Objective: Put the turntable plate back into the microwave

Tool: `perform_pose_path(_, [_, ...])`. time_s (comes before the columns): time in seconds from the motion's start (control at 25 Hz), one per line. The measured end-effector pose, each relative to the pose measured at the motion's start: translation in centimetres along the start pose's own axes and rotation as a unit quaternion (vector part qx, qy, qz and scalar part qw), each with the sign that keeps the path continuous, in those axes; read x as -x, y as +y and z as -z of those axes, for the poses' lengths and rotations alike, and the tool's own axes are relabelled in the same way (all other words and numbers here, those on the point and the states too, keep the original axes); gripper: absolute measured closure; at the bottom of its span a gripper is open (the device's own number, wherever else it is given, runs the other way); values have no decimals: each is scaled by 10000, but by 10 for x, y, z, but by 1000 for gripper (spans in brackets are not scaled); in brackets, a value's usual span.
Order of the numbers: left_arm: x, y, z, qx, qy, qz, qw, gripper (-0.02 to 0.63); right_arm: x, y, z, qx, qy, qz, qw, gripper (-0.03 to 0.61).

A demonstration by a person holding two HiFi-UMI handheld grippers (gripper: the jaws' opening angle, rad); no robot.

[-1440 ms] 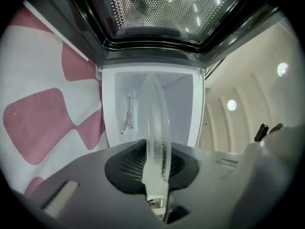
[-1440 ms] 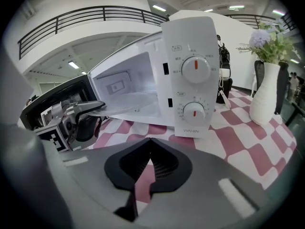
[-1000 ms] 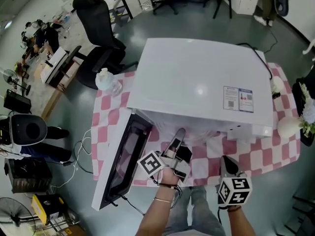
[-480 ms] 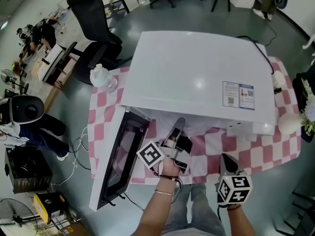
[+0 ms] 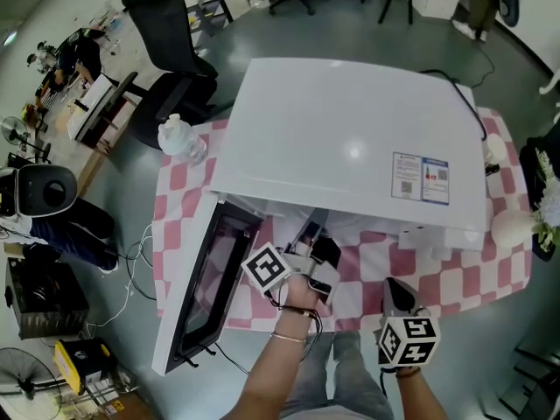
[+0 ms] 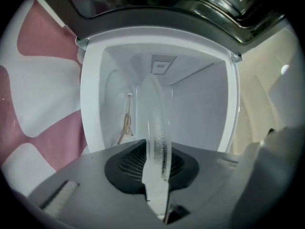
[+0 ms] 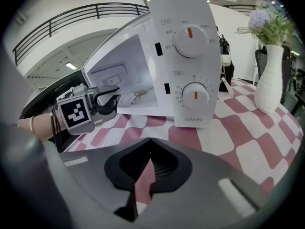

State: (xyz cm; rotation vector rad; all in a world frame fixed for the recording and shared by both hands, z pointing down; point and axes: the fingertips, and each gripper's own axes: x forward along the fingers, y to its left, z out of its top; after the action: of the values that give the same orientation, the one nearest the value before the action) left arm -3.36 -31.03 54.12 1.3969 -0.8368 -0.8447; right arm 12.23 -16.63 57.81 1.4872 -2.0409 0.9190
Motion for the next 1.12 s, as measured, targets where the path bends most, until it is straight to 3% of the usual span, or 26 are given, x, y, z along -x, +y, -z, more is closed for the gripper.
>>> perform_pose_path(1.12, [-32,4,-13,107,-51,-285,9995,566,0,-1,3,-133,94,-85,9998,569])
